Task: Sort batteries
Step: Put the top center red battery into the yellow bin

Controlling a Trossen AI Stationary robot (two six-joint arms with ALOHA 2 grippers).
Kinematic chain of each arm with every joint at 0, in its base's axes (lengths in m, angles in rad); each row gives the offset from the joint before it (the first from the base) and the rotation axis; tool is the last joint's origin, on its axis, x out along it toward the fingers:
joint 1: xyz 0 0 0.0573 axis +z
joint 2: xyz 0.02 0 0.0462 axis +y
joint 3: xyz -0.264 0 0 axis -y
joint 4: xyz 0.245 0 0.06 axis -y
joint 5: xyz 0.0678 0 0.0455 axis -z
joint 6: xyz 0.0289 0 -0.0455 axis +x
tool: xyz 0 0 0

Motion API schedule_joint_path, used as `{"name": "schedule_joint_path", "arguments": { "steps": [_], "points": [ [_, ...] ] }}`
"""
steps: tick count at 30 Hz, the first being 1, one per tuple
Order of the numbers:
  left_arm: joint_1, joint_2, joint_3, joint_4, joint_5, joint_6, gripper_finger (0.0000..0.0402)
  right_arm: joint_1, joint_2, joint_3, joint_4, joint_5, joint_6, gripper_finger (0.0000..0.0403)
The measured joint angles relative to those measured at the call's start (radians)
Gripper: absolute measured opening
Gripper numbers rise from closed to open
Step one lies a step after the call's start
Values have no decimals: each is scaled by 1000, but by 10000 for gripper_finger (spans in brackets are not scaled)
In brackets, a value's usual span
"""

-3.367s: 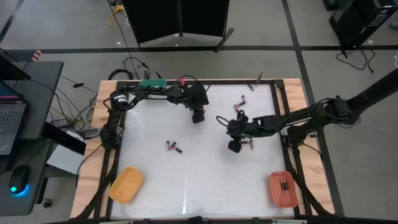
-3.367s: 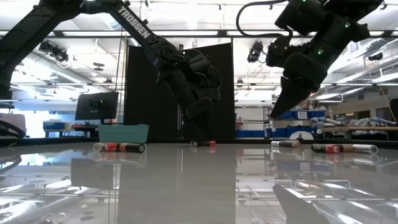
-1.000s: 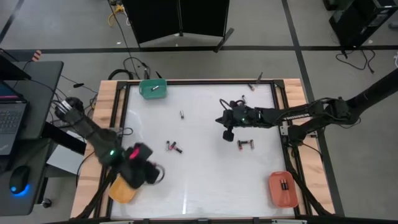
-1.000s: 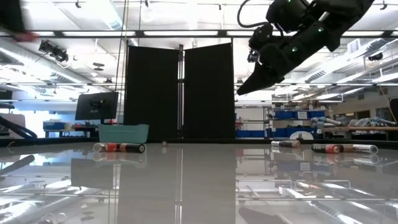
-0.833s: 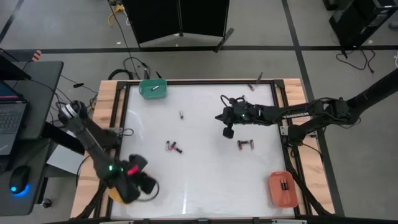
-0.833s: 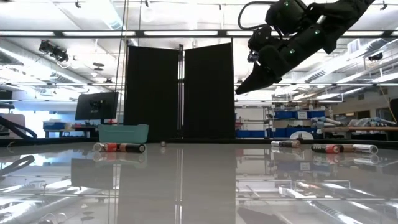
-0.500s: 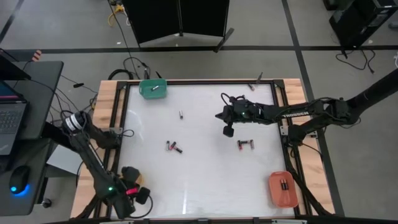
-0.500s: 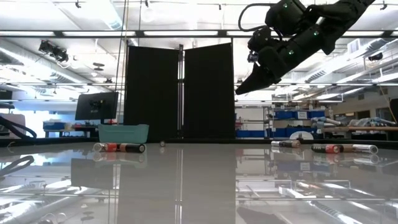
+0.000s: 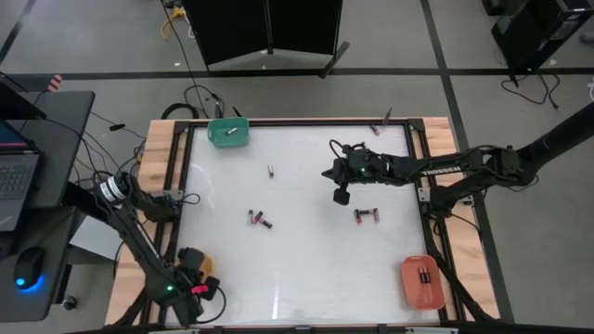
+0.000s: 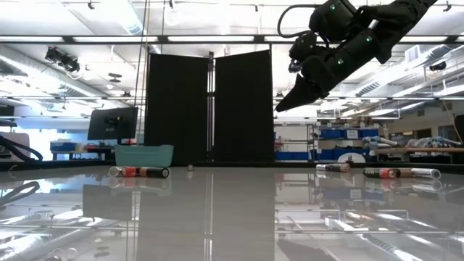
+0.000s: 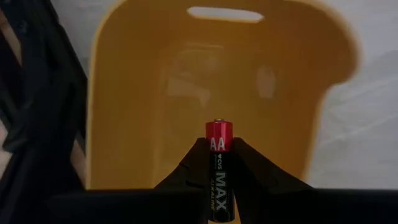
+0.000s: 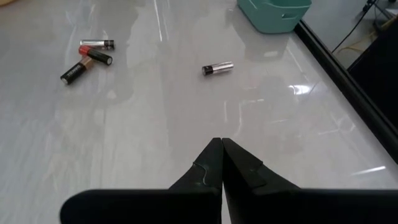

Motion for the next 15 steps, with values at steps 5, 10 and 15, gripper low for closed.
{"name": "schedule_joint_path", "arguments": {
  "steps": [5,10,15],
  "points": [
    [0,-1,-67,18,0,4,45,0,0,0,-1,0,-4,12],
    [2,-24,-125,83,-2,6,45,0,0,0,-4,0,-4,12],
    [10,-29,-124,82,-5,5,61,0,0,0,-4,0,-4,13]
  ]
}}
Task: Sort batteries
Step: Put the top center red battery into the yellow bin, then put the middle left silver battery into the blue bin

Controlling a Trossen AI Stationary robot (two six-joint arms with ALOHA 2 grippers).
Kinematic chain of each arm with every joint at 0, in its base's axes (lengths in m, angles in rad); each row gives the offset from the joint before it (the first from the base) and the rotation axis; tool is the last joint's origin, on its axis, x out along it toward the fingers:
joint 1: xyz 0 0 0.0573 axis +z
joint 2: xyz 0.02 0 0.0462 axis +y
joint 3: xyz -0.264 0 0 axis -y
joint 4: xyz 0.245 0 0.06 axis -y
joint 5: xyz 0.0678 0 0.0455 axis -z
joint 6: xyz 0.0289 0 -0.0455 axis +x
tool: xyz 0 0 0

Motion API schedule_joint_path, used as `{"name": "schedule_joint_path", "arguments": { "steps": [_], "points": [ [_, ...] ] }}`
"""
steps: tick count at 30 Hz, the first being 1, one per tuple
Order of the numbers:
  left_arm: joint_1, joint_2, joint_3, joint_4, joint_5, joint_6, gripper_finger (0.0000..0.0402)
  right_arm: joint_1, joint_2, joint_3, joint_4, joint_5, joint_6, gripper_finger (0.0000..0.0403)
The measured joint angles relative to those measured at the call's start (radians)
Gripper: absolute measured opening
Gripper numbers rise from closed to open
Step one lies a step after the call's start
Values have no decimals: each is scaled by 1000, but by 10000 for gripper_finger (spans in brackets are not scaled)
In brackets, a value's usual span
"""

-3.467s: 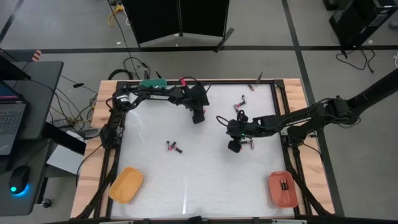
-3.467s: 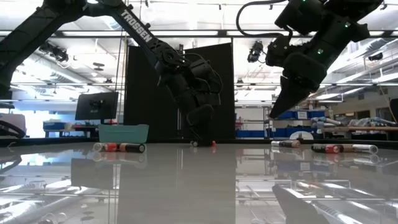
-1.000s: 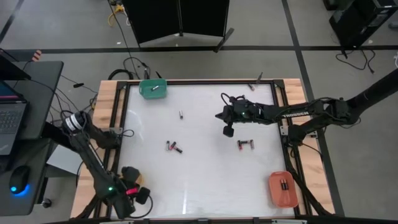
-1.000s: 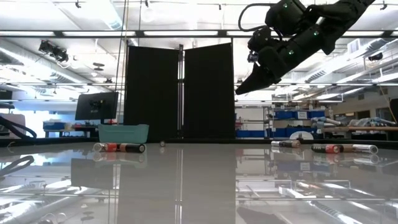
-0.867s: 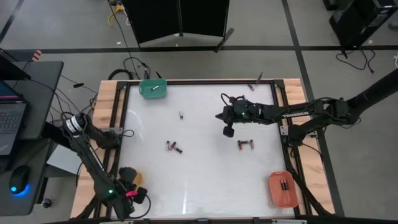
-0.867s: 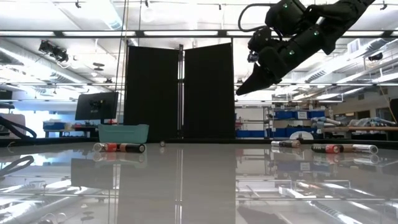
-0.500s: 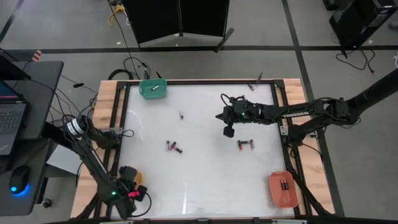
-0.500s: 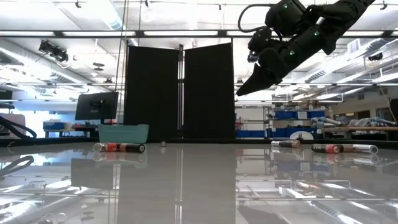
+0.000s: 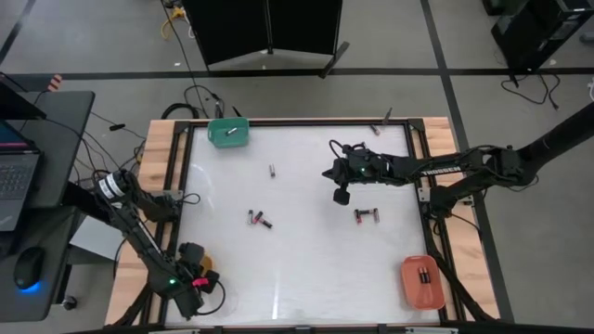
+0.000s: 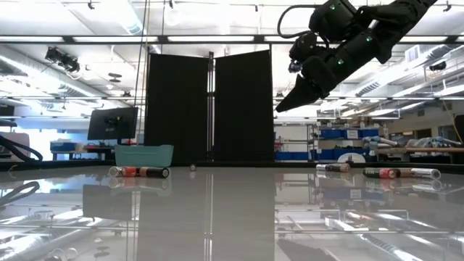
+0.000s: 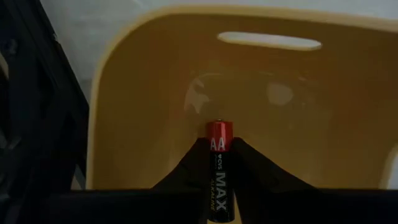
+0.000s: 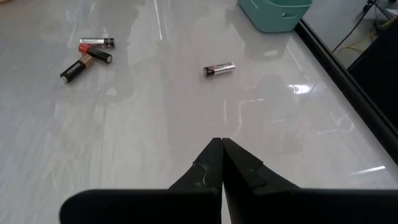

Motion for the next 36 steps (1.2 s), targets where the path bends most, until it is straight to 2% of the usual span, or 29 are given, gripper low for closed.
{"name": "schedule_joint_path", "arguments": {
  "steps": [6,9,12,15,18,24,31,36],
  "points": [
    [18,0,54,-79,15,21,164,0,0,0,0,0,0,14],
    [18,0,105,-158,18,22,197,0,0,0,-1,0,0,14],
    [18,0,163,-228,18,22,212,0,0,0,-1,0,0,14],
    [27,0,246,-316,10,22,215,0,0,0,-2,0,1,15],
    [60,-11,321,-419,-46,22,211,0,0,0,-1,0,7,15],
    [225,-123,325,-448,-138,145,181,0,-1,0,-1,0,7,14],
    [522,-244,229,-342,-271,485,165,0,-1,0,-1,1,8,17],
    [719,-243,157,-133,-276,782,164,0,-1,0,-1,1,8,14]
  ]
}}
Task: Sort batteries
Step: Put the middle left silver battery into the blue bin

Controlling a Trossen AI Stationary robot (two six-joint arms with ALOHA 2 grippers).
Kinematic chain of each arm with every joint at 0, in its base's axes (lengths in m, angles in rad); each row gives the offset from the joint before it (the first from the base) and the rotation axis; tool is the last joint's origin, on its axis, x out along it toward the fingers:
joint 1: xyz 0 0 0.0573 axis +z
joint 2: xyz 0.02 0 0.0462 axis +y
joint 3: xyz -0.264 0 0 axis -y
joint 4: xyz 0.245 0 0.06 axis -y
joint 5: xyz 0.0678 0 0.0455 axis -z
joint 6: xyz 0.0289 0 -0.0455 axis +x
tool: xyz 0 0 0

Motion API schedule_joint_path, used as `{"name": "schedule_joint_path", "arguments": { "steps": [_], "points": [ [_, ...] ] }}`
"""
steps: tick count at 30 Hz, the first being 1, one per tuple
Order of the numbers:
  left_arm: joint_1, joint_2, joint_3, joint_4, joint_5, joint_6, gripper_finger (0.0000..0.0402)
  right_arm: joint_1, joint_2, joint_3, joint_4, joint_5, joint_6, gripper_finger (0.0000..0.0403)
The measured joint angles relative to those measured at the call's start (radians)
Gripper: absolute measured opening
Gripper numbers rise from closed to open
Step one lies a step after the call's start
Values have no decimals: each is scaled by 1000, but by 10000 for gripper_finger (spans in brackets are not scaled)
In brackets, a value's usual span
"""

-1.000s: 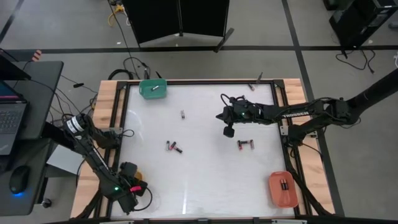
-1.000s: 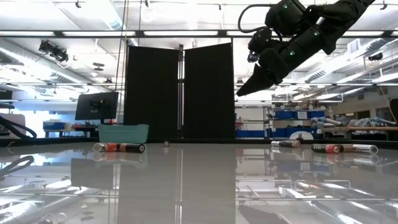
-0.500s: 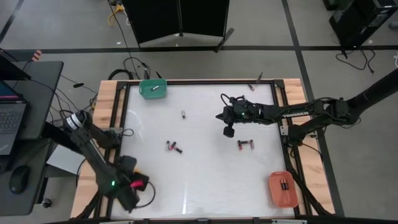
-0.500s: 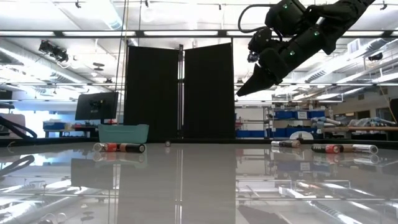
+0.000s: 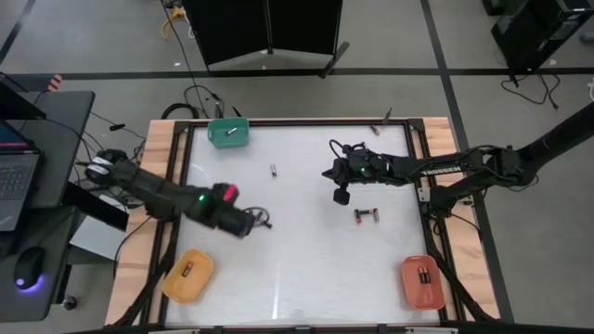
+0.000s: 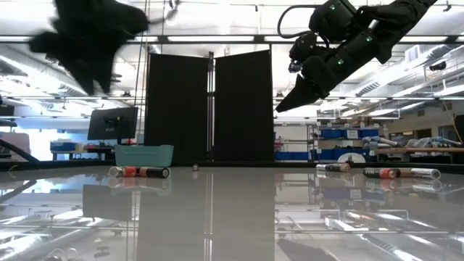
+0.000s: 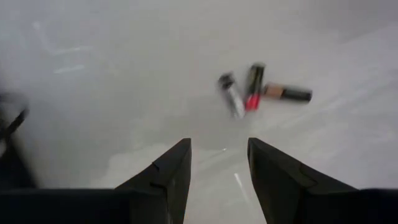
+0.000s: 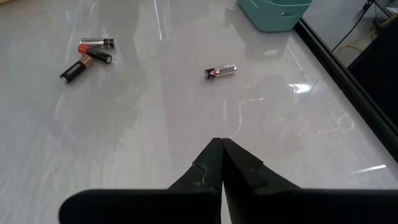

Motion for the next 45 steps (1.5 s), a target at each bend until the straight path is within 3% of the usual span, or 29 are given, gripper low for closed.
{"name": "schedule_joint_path", "arguments": {
  "steps": [3,6,11,18,28,34,45],
  "points": [
    [86,18,-48,162,24,147,164,0,0,0,0,0,0,17],
    [153,21,-89,216,30,214,164,0,0,0,-8,0,3,20],
    [217,23,-172,254,92,232,164,0,0,0,-19,0,3,13],
    [239,23,-279,478,176,207,164,0,0,0,-20,1,4,23],
    [261,26,-308,501,178,192,164,0,0,0,-21,2,4,13],
    [262,88,-309,518,201,187,164,0,0,0,-22,2,4,26],
    [261,174,-306,528,220,247,164,0,0,0,-22,2,2,13]
  ]
}}
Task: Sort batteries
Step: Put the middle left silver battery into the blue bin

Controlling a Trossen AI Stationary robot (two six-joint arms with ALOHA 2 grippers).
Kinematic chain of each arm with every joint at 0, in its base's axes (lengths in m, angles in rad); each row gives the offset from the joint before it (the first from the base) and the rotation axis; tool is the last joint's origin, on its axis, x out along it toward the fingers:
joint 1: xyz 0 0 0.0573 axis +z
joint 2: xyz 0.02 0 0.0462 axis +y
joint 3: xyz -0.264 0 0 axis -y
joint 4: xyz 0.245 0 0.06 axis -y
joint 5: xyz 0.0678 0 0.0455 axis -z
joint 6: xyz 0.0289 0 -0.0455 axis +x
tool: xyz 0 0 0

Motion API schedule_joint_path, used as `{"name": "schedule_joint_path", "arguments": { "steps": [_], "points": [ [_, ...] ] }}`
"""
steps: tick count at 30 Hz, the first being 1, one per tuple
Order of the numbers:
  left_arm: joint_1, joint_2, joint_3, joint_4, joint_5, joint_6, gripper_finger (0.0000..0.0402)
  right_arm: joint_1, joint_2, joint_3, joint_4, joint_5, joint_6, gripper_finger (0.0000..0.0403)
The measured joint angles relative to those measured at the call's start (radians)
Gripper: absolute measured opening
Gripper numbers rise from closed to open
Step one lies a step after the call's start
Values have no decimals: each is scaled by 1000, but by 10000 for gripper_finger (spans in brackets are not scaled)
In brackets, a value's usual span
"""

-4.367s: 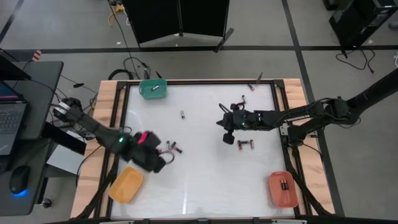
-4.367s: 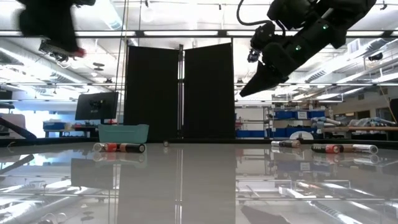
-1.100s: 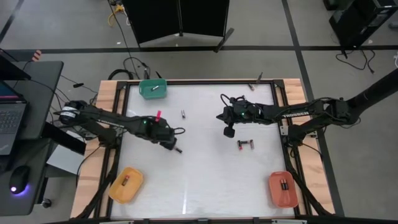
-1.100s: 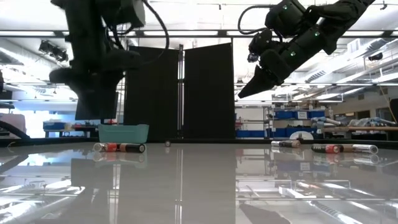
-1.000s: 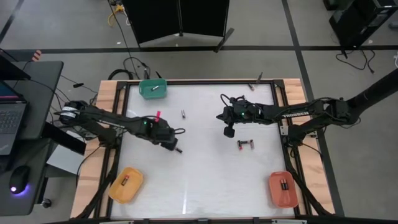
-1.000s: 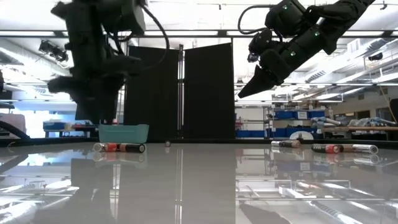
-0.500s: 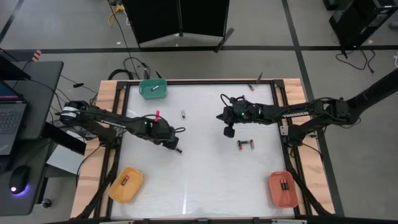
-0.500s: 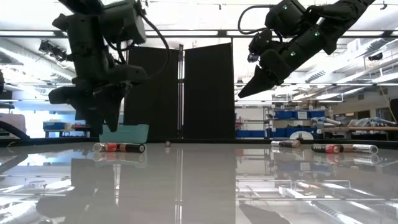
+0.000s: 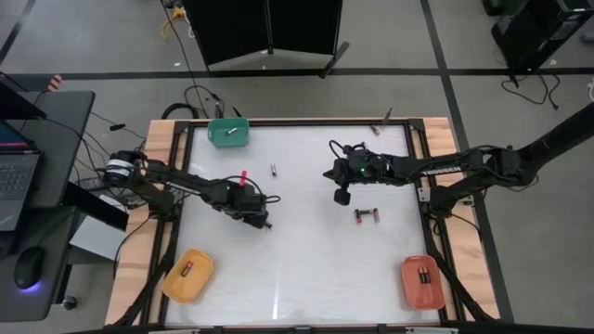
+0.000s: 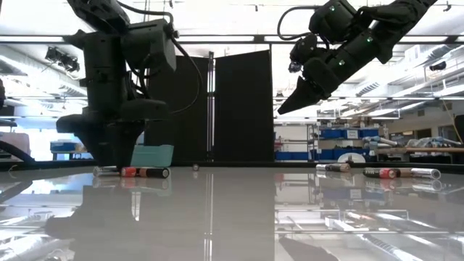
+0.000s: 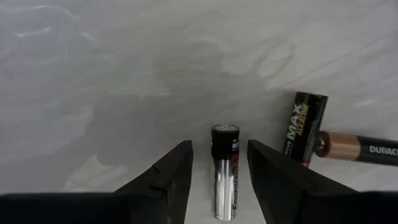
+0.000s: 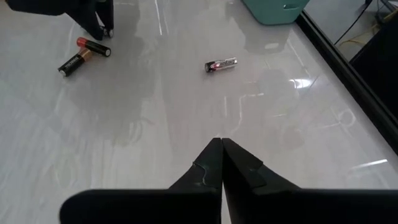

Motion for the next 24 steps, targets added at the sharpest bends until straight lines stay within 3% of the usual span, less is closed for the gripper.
{"name": "schedule_joint_path", "arguments": {
  "steps": [4,9,16,18,24],
  "points": [
    [0,1,0,-3,0,28,163,0,0,0,2,-3,1,15],
    [0,3,0,-26,-1,103,148,0,0,0,3,-121,-34,8],
    [-1,3,-1,-35,-33,241,74,-8,0,0,11,-277,-106,10],
    [-1,3,-1,-36,-36,291,49,-13,0,0,15,-287,-108,9],
    [-3,-3,5,-30,-46,418,48,-13,0,0,16,-288,-126,9]
  ]
}}
